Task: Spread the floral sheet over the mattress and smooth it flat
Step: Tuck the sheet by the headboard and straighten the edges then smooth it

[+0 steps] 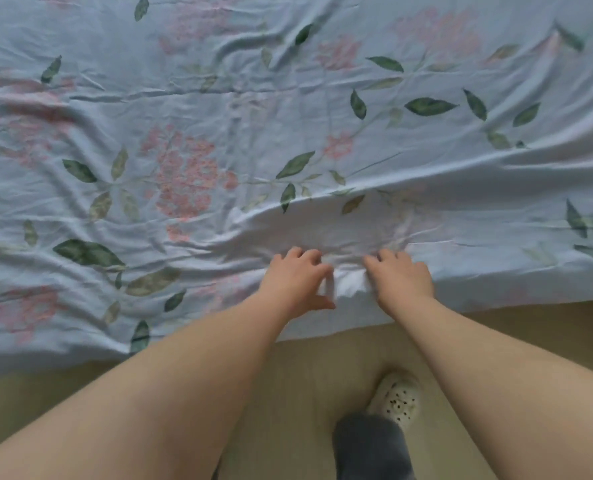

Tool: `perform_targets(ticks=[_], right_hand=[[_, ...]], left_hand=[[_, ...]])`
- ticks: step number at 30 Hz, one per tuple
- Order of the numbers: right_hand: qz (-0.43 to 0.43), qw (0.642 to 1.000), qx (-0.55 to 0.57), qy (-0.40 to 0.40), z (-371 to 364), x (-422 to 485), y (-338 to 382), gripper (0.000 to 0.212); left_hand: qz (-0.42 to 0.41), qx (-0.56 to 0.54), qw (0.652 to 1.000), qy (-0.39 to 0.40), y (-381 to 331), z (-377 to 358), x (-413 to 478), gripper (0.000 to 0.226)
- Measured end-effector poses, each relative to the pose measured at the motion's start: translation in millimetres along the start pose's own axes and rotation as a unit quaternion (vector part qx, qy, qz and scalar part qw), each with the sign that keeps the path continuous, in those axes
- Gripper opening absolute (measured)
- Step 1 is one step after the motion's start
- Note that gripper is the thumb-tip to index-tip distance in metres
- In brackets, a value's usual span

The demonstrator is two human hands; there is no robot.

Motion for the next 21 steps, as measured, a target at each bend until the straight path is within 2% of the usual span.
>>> perform_targets(ticks=[3, 5, 8, 11, 13, 15, 17, 19, 21], right_hand=[[0.057, 0.998, -0.025, 0.019, -3, 4, -36, 0.034], [0.092, 0.995, -0.021, 0.033, -6, 9, -48, 0.028], [0.148, 0.985, 0.0, 0.087, -11, 11, -54, 0.026], [0.183, 0.973, -0.004, 0.139, -17, 8, -53, 0.026], [0.193, 0.972, 0.007, 0.132, -19, 6, -60, 0.024], [0.172, 0.983, 0.01, 0.061, -18, 3, -82, 0.026], [0.097, 0.995, -0.002, 0.01, -18, 4, -114, 0.037], [0.026, 0.999, -0.025, 0.015, -23, 5, -151, 0.039], [-0.004, 0.999, -0.022, 0.043, -32, 5, -180, 0.036]], left_hand=[[0.044, -0.048, 0.998, -0.007, -45, -7, 23, 0.054], [0.069, -0.077, 0.995, -0.004, -63, -10, 35, 0.038], [0.1, -0.119, 0.987, 0.047, -72, -11, 46, 0.019], [0.094, -0.122, 0.981, 0.121, -77, -10, 43, 0.021], [0.079, -0.09, 0.982, 0.146, -85, -8, 41, 0.024], [0.068, -0.079, 0.989, 0.101, -97, -7, 43, 0.026], [0.055, -0.093, 0.994, 0.026, -106, -4, 49, 0.035], [0.036, -0.079, 0.996, -0.002, -127, -3, 58, 0.04], [0.029, -0.056, 0.998, -0.023, -150, -5, 71, 0.031]])
Point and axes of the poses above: each hand's wrist, its own x-axis towards the middle knuckle, its own z-axis out of the back of the hand, y = z × x, the point moved 4 cm from there along x, towards the middle knuckle, and after that the axes turned 5 degrees about -x, right-handed, at the moved point
